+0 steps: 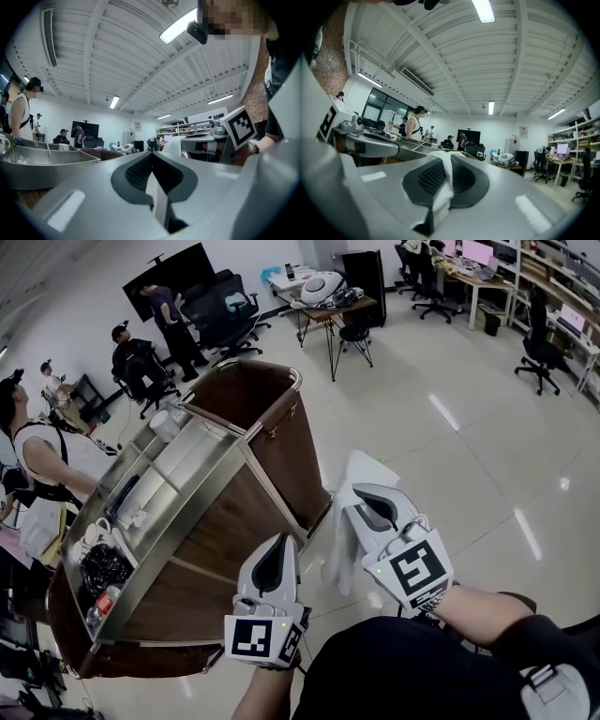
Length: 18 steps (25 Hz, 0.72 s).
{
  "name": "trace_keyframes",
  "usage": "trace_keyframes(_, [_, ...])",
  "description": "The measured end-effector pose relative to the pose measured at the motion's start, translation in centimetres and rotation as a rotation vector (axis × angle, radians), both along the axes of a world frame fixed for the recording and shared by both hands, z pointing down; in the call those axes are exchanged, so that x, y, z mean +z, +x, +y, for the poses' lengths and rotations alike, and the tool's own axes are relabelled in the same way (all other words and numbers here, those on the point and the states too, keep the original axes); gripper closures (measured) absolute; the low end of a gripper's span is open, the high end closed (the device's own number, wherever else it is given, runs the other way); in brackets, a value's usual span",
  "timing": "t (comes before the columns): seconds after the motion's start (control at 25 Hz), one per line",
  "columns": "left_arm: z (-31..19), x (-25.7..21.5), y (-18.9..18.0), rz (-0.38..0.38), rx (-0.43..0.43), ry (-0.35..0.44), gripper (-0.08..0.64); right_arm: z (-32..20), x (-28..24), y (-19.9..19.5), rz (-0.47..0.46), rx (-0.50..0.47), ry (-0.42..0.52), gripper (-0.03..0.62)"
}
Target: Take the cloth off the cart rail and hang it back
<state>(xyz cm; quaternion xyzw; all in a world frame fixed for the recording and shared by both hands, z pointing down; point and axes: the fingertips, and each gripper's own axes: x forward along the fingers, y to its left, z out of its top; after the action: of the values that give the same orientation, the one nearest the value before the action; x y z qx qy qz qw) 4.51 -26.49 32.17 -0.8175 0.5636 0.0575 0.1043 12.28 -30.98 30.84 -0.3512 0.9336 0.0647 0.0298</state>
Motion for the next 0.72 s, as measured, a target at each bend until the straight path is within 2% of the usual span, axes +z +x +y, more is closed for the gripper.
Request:
trace_keyframes(0.04, [0.0, 0.2, -0.3, 0.001, 0.000, -0.001, 0.558, 0.0, 0.1, -0.3, 0.001, -0.001, 0.018, 0.592])
trace_keyframes(0.2, [0.1, 0.2, -0.1, -0.002, -0.004, 0.000, 0.558, 0.3, 0.1, 0.0, -0.011, 0.004, -0.052, 0.592])
trace_keyframes(0.72, [1.6, -0.4, -1.7, 0.009, -0.063, -0.001, 0.558, 2.0, -1.1, -1.4, -0.010, -0.052, -0.047, 0.592])
